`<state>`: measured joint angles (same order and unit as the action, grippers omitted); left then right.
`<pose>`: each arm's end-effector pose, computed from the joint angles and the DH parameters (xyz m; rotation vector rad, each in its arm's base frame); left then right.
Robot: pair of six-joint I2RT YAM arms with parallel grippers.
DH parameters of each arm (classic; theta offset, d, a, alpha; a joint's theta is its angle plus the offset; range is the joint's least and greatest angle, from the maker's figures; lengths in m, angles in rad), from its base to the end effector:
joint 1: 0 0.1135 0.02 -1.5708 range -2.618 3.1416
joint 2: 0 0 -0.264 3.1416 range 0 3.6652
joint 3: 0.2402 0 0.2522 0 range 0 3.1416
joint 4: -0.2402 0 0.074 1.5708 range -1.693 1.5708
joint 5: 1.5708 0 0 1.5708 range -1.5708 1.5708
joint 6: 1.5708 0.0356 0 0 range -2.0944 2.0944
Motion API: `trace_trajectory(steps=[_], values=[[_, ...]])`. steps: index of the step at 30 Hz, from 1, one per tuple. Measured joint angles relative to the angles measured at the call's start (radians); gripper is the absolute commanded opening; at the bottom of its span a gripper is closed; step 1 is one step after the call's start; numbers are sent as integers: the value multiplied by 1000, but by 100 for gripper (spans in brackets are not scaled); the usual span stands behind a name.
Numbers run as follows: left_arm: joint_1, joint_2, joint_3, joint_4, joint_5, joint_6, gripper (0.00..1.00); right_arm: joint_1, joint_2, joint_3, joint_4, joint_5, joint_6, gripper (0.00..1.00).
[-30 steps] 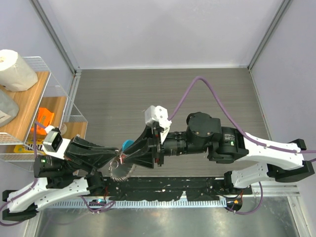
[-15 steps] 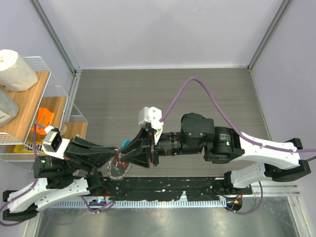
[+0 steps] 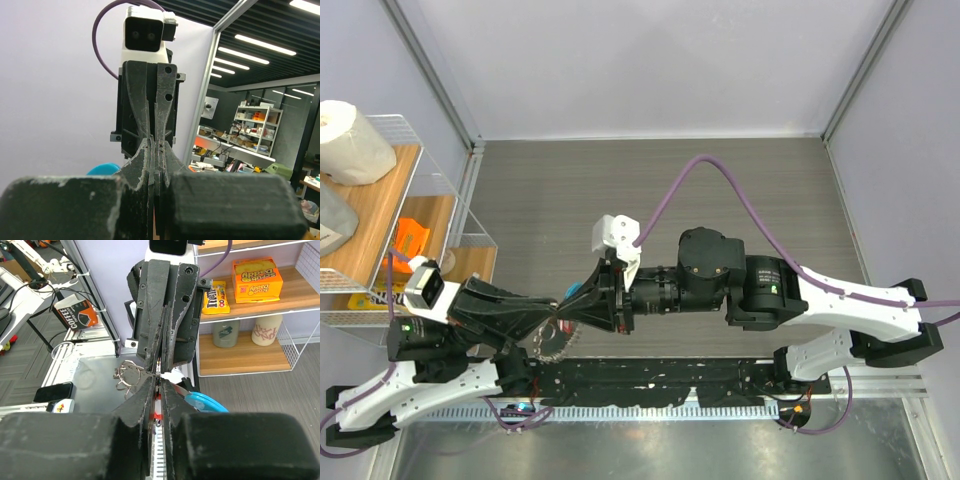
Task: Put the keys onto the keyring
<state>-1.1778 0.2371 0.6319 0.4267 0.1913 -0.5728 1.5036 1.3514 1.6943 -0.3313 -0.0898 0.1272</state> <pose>0.0093 -0.0401 0.4049 0.4545 0.7551 -1.7243 0.0158 0.2821 0.5113 -1.1565 1.2829 1.3240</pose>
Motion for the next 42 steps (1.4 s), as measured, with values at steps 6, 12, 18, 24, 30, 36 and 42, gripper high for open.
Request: trace_trajectory(steps=[6, 12, 18, 24, 30, 36, 42], values=[[0, -1, -1, 1, -3, -1, 0, 1, 2, 3, -2, 15, -16, 6], [0, -12, -16, -21, -20, -24, 11, 9, 4, 23, -62, 33, -39, 6], [0, -30, 18, -203, -36, -41, 33, 9, 2, 42, -182, 30, -48, 6], [0, -67, 56, -380, -30, -48, 41, 11, -6, 47, -306, -30, -47, 6], [0, -53, 135, -522, 31, -43, 45, 10, -6, 70, -389, -80, -38, 6], [0, 9, 181, -575, 119, -28, 52, 6, -5, 71, -404, -108, -11, 6], [0, 72, 187, -603, 185, -25, 49, -3, -4, 71, -404, -121, 13, 6]])
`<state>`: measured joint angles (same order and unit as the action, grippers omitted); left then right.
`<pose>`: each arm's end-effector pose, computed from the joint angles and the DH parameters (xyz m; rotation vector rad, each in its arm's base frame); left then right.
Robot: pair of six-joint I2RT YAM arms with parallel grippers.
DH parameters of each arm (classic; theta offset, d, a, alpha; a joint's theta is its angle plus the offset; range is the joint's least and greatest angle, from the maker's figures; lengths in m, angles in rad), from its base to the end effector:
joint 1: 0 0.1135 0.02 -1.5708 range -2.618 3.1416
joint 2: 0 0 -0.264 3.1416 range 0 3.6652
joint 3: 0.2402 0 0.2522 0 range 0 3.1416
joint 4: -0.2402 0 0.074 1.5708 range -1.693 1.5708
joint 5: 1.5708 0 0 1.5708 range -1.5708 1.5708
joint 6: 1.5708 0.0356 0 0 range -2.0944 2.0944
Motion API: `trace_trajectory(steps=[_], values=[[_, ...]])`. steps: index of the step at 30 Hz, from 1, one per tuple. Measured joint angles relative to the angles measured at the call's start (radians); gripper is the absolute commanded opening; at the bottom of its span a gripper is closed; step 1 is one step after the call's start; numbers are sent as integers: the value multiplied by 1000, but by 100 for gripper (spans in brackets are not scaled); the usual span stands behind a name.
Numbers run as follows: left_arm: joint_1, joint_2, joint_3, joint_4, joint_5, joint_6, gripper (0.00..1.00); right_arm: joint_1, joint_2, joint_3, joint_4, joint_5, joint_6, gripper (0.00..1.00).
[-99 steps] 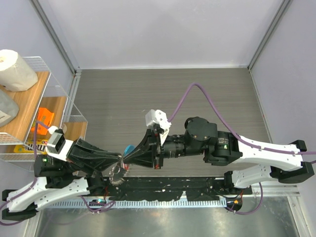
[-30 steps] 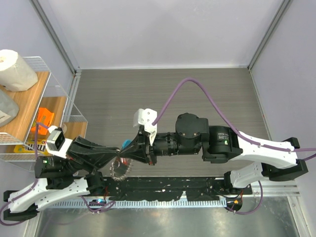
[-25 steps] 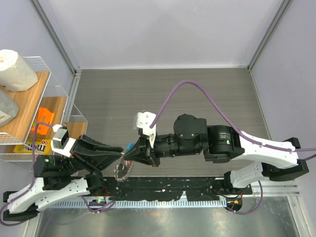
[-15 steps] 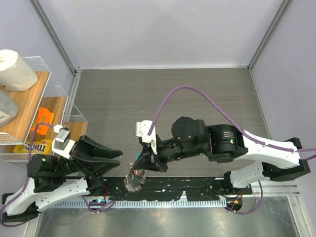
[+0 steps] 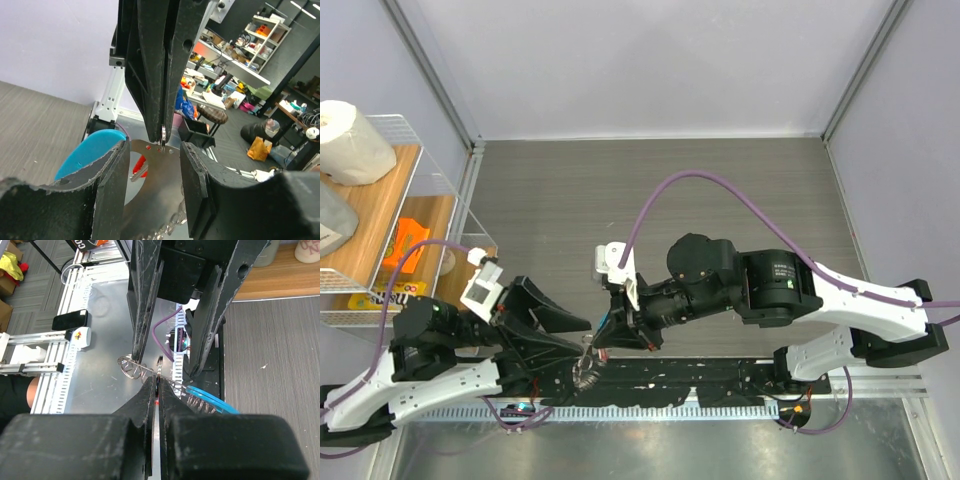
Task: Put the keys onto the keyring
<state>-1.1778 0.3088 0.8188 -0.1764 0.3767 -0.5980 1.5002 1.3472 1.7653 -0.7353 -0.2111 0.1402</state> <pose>0.0087 -0.0551 0.4008 0.7743 1.2585 -1.7272 0.0112 0.2642 0.4913 -1.4464 1.5323 1.2645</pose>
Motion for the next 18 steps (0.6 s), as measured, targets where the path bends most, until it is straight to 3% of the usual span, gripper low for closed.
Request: trace_trajectory(steps=[5, 18], values=[[0, 6, 3, -17, 28, 1, 40, -10, 4, 0, 0, -1, 18, 6], [0, 24, 17, -18, 58, 3, 34, -17, 25, -1, -3, -5, 31, 6]])
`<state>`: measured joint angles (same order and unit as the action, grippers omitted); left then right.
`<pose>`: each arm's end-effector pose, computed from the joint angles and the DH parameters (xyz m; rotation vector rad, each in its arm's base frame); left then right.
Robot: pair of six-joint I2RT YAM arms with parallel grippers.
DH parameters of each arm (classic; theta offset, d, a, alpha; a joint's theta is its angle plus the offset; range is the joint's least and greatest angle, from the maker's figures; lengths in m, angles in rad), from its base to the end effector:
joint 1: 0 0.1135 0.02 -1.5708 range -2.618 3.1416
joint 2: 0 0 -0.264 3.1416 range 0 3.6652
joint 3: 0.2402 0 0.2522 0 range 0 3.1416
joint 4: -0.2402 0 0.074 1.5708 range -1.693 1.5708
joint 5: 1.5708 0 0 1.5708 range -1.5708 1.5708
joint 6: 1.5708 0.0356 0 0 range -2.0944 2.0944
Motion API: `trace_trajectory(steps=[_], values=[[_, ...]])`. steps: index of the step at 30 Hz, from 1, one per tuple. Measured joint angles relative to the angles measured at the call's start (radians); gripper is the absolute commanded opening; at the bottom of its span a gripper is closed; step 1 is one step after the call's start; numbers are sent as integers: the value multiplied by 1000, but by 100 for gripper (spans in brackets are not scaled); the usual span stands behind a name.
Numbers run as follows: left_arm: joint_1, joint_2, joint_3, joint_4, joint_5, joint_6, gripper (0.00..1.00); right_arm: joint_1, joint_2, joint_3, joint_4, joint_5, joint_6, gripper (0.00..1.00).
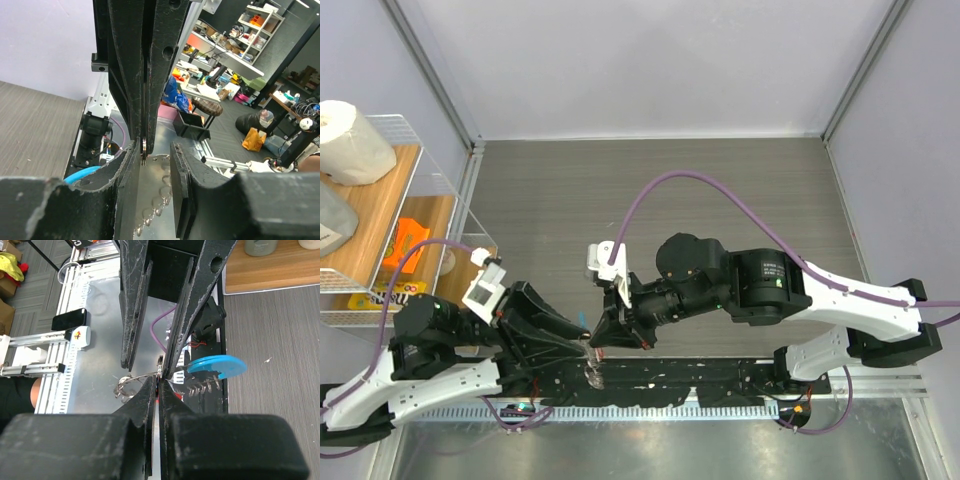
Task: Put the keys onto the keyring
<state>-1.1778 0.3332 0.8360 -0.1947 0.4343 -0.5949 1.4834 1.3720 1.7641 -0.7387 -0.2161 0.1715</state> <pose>0.0082 -0.0589 0.4027 0.8404 1.2702 -1.7485 0.0163 0.2732 0.4844 -1.4323 1.5942 1.2613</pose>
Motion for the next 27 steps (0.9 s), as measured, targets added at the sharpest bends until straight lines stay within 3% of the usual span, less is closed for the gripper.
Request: trace_trajectory(steps=[5, 9, 19, 21, 23, 27], values=[[0, 6, 3, -3, 4, 0, 23, 0, 0, 0, 0, -5, 0, 6], [0, 16, 8, -6, 7, 3, 0, 0, 0, 0, 0, -18, 0, 6], [0, 31, 18, -17, 13, 26, 0, 0, -5, -6, -2, -33, -13, 6], [0, 31, 18, -14, 6, 32, 0, 0, -18, -26, 18, -31, -19, 15], [0, 30, 18, -3, -4, 40, 0, 0, -38, -54, 51, -26, -24, 31], [0, 21, 12, 66, -10, 58, 0, 0, -91, -112, 131, -7, -35, 41]])
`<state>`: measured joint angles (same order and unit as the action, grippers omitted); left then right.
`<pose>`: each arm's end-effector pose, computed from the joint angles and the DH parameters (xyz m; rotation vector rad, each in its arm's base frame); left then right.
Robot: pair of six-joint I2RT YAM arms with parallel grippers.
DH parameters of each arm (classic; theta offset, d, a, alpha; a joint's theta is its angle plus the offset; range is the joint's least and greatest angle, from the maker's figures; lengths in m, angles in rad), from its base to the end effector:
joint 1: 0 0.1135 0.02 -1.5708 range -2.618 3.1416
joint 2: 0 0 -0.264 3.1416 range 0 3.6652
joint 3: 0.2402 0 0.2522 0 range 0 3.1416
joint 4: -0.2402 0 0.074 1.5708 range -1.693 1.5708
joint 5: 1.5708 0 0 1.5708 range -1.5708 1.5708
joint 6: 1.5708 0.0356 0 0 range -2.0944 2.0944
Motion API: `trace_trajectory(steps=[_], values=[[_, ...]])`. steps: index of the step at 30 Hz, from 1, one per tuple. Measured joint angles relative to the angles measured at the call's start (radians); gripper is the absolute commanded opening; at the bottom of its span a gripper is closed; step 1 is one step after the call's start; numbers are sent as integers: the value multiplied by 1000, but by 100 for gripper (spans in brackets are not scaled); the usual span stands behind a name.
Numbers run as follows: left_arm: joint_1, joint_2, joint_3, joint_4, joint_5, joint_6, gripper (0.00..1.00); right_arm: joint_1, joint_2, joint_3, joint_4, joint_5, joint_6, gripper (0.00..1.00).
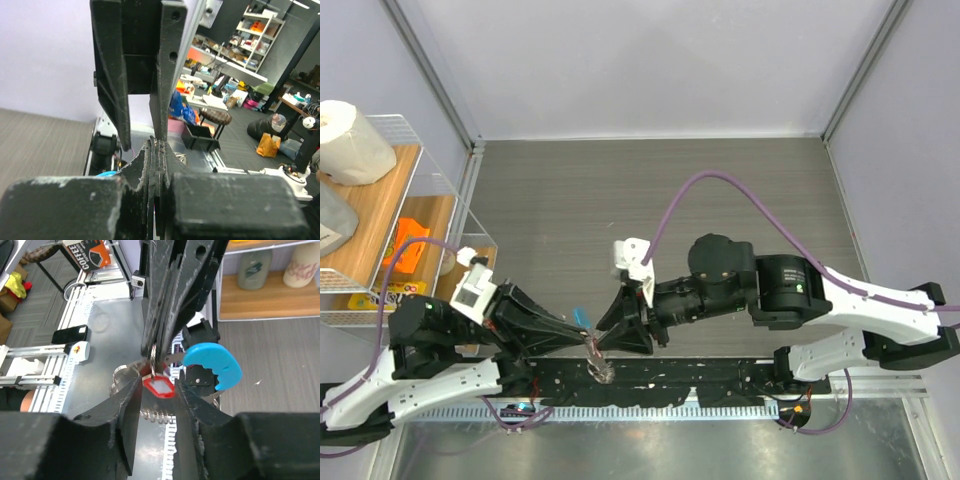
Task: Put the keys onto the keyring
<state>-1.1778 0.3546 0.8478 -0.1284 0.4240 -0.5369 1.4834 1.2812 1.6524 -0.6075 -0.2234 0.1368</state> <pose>0.0092 -0.0603 0.4120 0.8436 1.1731 -1.7086 0.0146 0.2565 0.4858 -1.3935 1.4620 1.3036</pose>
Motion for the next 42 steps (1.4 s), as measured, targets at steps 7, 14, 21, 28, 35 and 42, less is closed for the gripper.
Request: trace_trajectory(steps=[7, 14, 21, 28, 35, 42], values=[[0, -35, -30, 179, 1, 25, 0, 0, -95, -52, 117, 41, -3, 43], [0, -63, -110, 397, 5, 20, 0, 0, -95, -49, 198, 40, -1, 43], [0, -87, -196, 585, -39, 2, 0, 0, -22, 7, 219, -4, 2, 41], [0, -86, -232, 673, -97, -26, 0, 4, 29, 77, 217, -23, 0, 36], [0, -84, -233, 716, -111, -37, 0, 14, 55, 129, 213, -16, -8, 33], [0, -84, -233, 724, -111, -40, 0, 19, 88, 162, 183, 5, -23, 31]])
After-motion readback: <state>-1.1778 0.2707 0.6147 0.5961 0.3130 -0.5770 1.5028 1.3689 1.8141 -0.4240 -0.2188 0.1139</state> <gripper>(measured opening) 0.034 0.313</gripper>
